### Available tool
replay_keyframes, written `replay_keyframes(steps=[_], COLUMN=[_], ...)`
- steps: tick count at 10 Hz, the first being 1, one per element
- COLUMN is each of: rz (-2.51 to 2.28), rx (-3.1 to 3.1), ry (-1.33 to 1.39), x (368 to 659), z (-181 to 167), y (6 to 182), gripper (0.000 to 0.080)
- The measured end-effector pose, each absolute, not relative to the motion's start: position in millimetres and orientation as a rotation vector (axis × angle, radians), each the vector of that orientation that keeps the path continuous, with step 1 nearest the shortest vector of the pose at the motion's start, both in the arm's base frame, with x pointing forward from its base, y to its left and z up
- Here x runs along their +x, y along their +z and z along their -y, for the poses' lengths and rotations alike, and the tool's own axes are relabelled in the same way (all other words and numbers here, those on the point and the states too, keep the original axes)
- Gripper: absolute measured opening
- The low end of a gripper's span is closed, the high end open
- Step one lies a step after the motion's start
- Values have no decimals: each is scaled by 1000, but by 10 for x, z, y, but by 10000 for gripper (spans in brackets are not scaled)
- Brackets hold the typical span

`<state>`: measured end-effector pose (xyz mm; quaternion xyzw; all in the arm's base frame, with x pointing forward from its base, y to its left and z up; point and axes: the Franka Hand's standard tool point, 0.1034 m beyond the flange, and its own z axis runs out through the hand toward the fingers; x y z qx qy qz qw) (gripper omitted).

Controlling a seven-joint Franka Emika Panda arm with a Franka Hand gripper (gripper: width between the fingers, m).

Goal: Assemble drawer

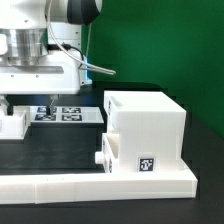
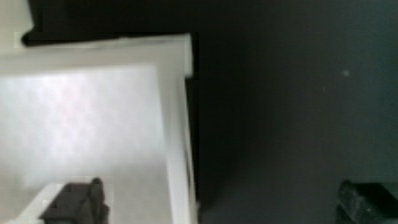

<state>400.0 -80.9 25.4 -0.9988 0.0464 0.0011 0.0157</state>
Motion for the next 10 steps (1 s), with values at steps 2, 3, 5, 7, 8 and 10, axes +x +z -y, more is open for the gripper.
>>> replay_keyframes(steps=[2,3,5,7,8,10], rz=[-128,-94,-63,-36,-28,-27], rx=[-3109,-3114,-3116,-3121,-3123,-3123], ry=[16,6,5,-10,-15,-15], x=[3919,3903,3883,3859,3863,3863], z=[809,828,833,809,807,808], y=[120,80,57,50,52,52], gripper=[649,649,649,649,649,634])
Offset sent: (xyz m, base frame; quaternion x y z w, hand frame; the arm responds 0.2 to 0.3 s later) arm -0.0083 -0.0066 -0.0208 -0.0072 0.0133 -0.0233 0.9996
